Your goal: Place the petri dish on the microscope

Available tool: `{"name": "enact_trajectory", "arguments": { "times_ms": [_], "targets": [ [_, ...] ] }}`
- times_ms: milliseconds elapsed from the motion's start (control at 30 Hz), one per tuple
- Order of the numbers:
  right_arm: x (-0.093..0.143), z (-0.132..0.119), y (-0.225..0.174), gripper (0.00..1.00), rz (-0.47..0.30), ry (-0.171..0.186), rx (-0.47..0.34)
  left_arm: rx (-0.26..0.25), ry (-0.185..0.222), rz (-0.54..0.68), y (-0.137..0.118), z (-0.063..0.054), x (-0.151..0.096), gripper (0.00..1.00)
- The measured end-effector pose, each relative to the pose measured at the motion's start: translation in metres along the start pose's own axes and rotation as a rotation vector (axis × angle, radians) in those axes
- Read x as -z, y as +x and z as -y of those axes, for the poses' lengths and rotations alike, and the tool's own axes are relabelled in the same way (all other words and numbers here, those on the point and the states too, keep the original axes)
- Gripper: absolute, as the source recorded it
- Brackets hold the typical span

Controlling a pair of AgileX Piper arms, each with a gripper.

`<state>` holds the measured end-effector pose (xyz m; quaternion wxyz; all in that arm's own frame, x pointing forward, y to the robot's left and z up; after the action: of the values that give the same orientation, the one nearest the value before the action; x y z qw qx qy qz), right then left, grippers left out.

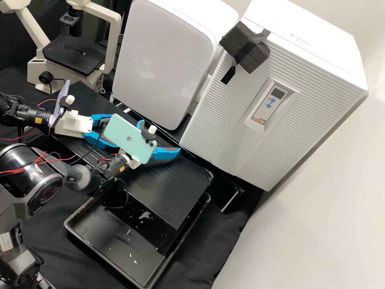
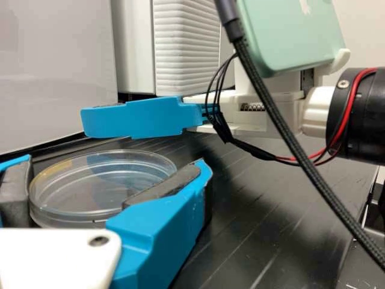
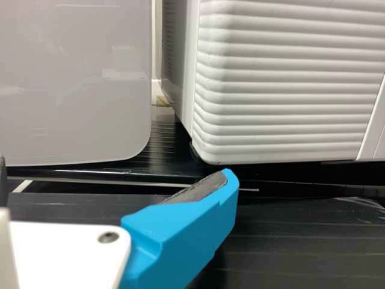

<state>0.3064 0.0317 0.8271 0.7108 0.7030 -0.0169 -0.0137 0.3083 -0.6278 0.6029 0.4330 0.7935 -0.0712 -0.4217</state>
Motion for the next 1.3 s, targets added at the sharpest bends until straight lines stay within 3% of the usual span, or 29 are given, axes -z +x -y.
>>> {"name": "enact_trajectory", "arguments": {
  "times_ms": [400, 667, 1300],
  "targets": [
    [0.0, 0.0, 0.0, 1.0, 0.0, 0.0, 0.0, -0.005, -0.009, 0.005, -0.002, 0.001, 0.001, 0.0],
    [0.0, 0.0, 0.0, 1.0, 0.0, 0.0, 0.0, -0.004, -0.018, -0.033, -0.019, -0.003, 0.011, 0.0],
    [0.0, 0.0, 0.0, 1.0, 0.0, 0.0, 0.0, -0.03, -0.155, -0.281, -0.077, -0.029, 0.044, 0.0]
  ]
}}
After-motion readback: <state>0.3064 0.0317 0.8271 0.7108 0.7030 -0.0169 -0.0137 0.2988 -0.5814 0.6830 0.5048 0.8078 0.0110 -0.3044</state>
